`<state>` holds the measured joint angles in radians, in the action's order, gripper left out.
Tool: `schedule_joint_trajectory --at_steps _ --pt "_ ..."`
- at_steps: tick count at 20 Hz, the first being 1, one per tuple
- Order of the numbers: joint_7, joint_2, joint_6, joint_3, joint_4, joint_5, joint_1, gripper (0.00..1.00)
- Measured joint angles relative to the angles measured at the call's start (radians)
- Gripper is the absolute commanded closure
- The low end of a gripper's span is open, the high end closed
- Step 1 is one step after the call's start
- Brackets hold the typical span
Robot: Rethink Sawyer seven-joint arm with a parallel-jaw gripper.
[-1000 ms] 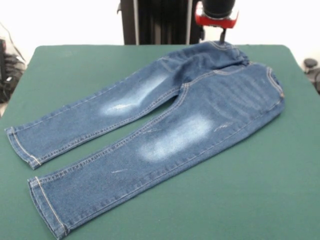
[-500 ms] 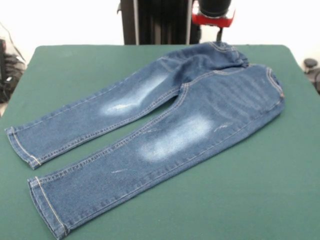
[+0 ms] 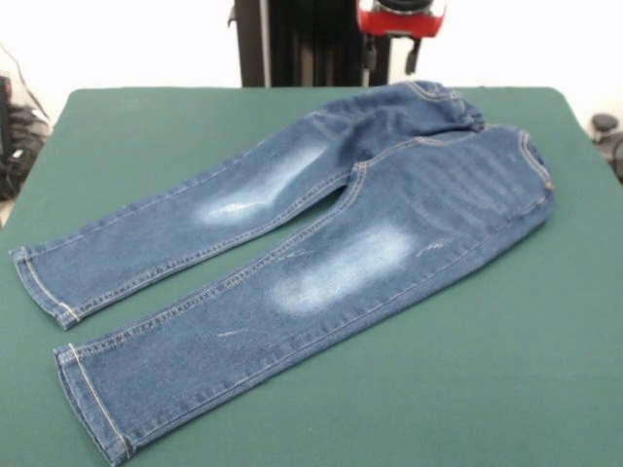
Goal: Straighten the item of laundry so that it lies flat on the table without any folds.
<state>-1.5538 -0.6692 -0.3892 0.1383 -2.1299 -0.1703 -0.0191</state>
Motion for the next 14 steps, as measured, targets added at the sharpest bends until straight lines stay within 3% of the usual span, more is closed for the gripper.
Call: schedule_joint_trajectory --at_steps 7,14 --pt "0.000 -0.096 -0.002 0.020 0.083 0.131 -0.022 0.00" --pt "0.000 -0.162 -0.013 -0.015 0.168 0.209 -0.124 0.00"
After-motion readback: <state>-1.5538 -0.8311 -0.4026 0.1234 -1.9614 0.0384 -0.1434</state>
